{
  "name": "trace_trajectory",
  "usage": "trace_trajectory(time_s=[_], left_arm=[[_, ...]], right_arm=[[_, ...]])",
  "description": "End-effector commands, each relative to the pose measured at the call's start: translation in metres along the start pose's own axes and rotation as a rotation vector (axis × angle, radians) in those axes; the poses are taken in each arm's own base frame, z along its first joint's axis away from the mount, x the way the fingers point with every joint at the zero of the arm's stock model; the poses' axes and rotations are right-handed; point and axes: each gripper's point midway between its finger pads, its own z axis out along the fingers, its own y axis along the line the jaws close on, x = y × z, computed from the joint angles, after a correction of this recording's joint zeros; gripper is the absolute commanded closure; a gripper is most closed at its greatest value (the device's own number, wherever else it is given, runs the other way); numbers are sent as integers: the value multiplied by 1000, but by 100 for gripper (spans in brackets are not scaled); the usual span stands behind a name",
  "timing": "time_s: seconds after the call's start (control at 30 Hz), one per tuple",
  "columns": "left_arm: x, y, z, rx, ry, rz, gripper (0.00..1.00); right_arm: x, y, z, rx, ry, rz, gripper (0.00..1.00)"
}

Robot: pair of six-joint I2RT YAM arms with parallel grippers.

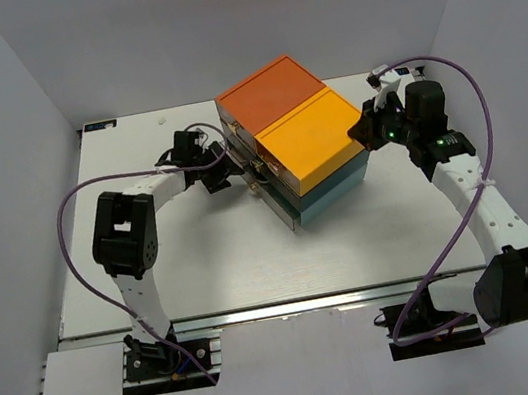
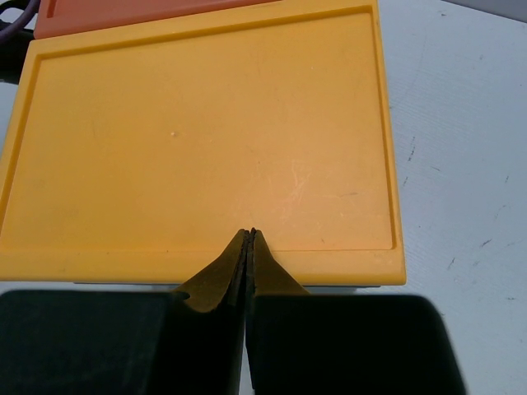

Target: Organize the makeup

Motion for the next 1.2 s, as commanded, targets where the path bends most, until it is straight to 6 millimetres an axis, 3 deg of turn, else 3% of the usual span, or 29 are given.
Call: trace_trajectory(time_s=[0.0, 0.23, 0.53, 0.57, 0.67, 0.8, 0.93, 1.0, 1.07, 1.13, 1.17], left_arm=[[-9, -31, -2, 81, -13, 30, 32], [-8, -37, 8, 101, 4, 28, 21], [-8, -42, 11, 123, 7, 24, 15], [-7, -43, 11, 124, 8, 34, 9], [-9, -44, 10, 125, -2, 36, 2], [-9, -40, 8, 93, 4, 45, 2], [-10, -34, -9, 49, -21, 68, 2], [-10, -24, -18, 15, -45, 75, 2], [-20, -29, -37, 17, -102, 105, 2], [-25, -37, -57, 29, -144, 141, 2], [-28, -38, -64, 29, -160, 148, 2]], right_arm=[[-6, -2, -4, 13, -23, -16, 100], [-6, -2, -4, 14, -25, -17, 100], [-6, -3, -6, 18, -24, -14, 100], [-6, -4, -6, 20, -26, -16, 100], [-6, -3, -6, 18, -24, -15, 100], [-7, -3, -7, 19, -28, -16, 100], [-12, -3, -9, 19, -35, -36, 100], [-23, -2, -13, 19, -56, -58, 83], [-30, 2, -15, 6, -71, -78, 65], [-41, 6, -19, -11, -90, -93, 59], [-41, 8, -19, -24, -80, -91, 51]])
